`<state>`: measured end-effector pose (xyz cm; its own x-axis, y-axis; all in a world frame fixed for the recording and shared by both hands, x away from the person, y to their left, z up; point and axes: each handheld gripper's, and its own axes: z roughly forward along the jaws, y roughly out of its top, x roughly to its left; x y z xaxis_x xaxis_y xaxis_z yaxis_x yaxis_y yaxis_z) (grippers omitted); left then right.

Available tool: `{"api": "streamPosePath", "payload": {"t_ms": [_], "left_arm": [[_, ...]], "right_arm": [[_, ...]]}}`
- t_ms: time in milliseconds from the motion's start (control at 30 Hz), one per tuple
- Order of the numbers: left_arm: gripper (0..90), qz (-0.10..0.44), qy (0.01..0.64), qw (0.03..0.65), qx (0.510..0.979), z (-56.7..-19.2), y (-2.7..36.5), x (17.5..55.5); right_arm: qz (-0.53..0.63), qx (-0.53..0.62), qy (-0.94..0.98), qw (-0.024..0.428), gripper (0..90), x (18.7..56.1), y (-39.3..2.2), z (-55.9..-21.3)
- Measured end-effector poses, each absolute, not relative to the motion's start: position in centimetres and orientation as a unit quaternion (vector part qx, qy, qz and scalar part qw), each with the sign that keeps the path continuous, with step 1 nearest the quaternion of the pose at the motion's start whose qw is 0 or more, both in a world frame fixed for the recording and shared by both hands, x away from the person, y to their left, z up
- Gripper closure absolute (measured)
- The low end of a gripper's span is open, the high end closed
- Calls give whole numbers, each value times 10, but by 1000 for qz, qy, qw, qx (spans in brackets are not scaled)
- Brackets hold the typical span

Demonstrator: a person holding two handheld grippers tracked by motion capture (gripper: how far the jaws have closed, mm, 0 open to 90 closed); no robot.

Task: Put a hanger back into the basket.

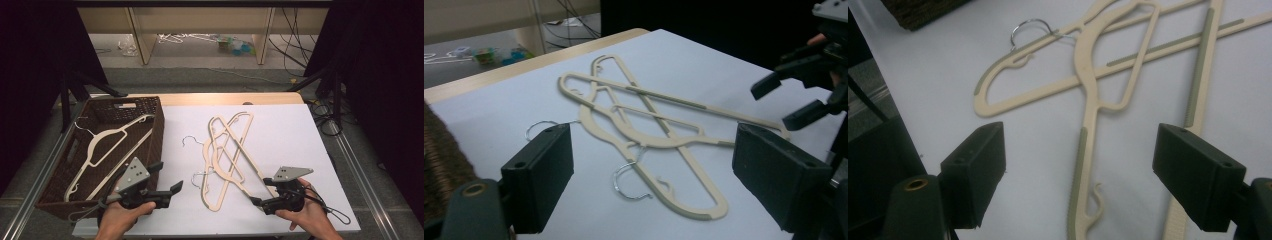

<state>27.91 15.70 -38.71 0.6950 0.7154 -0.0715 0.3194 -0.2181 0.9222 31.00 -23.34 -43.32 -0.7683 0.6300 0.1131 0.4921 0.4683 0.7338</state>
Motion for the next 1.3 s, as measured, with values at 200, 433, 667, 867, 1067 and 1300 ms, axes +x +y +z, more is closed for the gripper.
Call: {"api": "streamPosePath", "payload": {"t_ms": [200,433,667,867,1067,1300], "left_arm": [[168,192,329,529,759,-399,146,275],[167,187,316,525,768,-412,135,269],[163,182,316,531,765,-420,134,268],[161,190,314,530,765,-425,138,267],[161,192,308,529,767,-428,138,263],[162,192,307,523,772,-430,138,265]], "right_arm": [[422,338,835,99,206,309,-237,-429],[435,342,826,107,193,307,-239,-429],[439,340,824,112,188,307,-240,-430],[437,334,828,109,188,308,-240,-432],[430,336,832,105,182,308,-235,-436],[410,330,844,108,232,313,-233,-440]]}}
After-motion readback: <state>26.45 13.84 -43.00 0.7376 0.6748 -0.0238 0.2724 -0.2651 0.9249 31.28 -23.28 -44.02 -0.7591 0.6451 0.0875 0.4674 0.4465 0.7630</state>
